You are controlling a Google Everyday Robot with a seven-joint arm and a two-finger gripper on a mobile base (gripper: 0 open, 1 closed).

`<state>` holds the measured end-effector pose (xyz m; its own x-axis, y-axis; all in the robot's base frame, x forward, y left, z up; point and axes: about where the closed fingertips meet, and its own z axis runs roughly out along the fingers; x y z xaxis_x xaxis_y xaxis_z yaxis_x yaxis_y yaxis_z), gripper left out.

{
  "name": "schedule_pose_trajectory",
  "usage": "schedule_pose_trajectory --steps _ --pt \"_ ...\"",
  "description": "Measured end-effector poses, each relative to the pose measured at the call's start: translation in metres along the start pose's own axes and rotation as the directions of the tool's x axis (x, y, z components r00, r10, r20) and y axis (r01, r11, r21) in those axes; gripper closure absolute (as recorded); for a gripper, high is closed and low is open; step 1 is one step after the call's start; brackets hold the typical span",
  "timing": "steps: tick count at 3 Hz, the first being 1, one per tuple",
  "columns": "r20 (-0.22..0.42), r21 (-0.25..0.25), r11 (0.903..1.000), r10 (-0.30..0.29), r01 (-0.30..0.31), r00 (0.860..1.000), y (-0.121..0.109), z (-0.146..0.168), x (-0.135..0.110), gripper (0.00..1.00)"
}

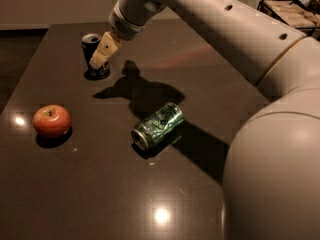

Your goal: Move pepsi can near green can

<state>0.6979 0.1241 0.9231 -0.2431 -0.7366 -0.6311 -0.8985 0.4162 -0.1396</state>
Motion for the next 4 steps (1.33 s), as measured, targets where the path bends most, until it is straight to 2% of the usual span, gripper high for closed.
schedule_pose_trajectory --steps 1,2,3,4 --pt "0.010 -0.010 0.9999 0.006 -0.006 1.000 -0.005 0.026 -0.020 0.00" --pt "0.019 -0.022 0.9998 0.000 0.000 1.000 -0.008 0.034 -0.027 0.00" --pt "0.026 -0.042 0.9990 -0.011 0.013 1.000 -0.007 0.039 -0.031 0.18" --pt "0.043 -0.064 0.9977 -0.022 0.024 0.999 -0.003 0.038 -0.035 0.41"
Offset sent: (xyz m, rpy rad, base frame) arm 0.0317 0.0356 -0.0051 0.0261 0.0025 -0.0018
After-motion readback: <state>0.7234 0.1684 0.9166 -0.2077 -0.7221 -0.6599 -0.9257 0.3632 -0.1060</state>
